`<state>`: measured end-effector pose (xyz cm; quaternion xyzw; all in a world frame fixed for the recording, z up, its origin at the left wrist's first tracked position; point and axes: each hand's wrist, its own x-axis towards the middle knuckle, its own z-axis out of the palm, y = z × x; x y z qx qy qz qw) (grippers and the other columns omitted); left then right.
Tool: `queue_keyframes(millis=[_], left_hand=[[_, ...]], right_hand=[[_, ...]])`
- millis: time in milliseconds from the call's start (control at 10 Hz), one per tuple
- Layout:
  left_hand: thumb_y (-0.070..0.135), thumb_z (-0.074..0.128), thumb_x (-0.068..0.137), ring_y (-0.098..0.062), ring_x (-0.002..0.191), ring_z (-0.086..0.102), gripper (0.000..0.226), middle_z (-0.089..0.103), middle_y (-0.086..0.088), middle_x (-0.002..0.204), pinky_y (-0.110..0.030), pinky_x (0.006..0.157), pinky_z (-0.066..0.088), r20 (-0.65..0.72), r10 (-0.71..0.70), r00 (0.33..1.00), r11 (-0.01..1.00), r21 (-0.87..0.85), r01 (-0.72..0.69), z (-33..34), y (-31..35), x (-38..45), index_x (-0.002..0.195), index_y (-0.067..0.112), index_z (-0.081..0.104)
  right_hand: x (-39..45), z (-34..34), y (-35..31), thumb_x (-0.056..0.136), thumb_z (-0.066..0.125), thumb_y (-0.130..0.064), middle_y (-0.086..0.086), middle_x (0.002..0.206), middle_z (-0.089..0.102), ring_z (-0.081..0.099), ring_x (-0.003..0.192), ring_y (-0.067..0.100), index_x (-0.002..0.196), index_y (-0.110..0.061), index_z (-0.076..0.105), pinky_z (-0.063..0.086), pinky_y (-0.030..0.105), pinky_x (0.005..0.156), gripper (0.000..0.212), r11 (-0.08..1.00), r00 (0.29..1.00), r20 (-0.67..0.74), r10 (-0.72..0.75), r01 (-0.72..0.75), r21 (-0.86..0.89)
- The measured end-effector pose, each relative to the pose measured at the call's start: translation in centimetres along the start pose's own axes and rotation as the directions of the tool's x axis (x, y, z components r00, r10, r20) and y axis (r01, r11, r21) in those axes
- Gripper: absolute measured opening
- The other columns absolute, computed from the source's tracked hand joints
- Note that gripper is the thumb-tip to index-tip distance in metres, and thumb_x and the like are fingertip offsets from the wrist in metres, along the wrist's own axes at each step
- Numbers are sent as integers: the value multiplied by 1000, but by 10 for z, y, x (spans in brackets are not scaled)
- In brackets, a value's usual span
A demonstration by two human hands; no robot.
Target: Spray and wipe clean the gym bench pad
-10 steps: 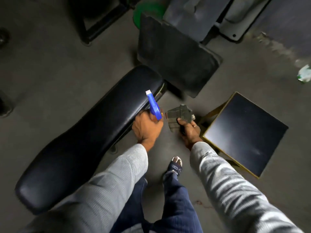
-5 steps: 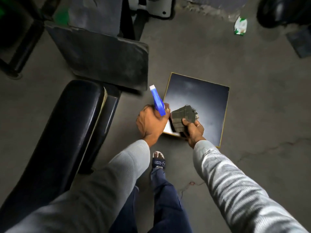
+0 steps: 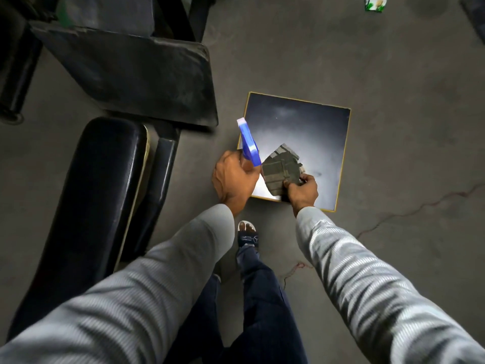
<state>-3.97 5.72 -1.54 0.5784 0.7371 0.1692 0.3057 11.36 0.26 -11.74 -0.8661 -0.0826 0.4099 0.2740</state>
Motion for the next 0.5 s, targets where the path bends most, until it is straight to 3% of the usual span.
queue_keyframes(millis=[200, 300, 400, 500], left_hand=[[46, 79, 89, -34, 100, 70, 29, 73, -8, 107, -37, 81, 54, 45, 15, 999, 998, 67, -18, -1, 2, -4, 99, 19, 75], [46, 80, 89, -33, 104, 69, 31, 72, -7, 111, -33, 81, 49, 59, 12, 998, 997, 76, -17, 1, 1, -4, 105, 20, 75], [47, 88, 83, -31, 114, 68, 48, 71, -7, 123, -35, 87, 50, 110, -4, 994, 998, 68, -4, -4, 2, -7, 119, 19, 74], [43, 94, 77, -29, 124, 66, 69, 69, -5, 134, -39, 96, 53, 140, -88, 986, 996, 40, 84, -10, 3, -4, 135, 19, 67]], right_hand=[[-16, -12, 11, 92, 81, -23, 17, 137, 60, 67, 118, 36, 134, -11, 62, 50, 39, 107, 47, 985, 992, -64, -109, 100, -138], [-22, -13, 14, 94, 77, -24, 12, 119, 69, 68, 111, 33, 123, -14, 64, 47, 33, 92, 33, 984, 985, -87, -148, 138, -114], [-32, -11, 15, 94, 75, -21, 4, 95, 72, 71, 104, 31, 111, -17, 67, 46, 28, 89, 19, 993, 993, -40, -107, 105, -46], [-34, 2, 19, 91, 79, -18, 2, 90, 73, 74, 104, 31, 99, -21, 69, 55, 30, 99, 13, 996, 993, 66, -93, 93, -7]])
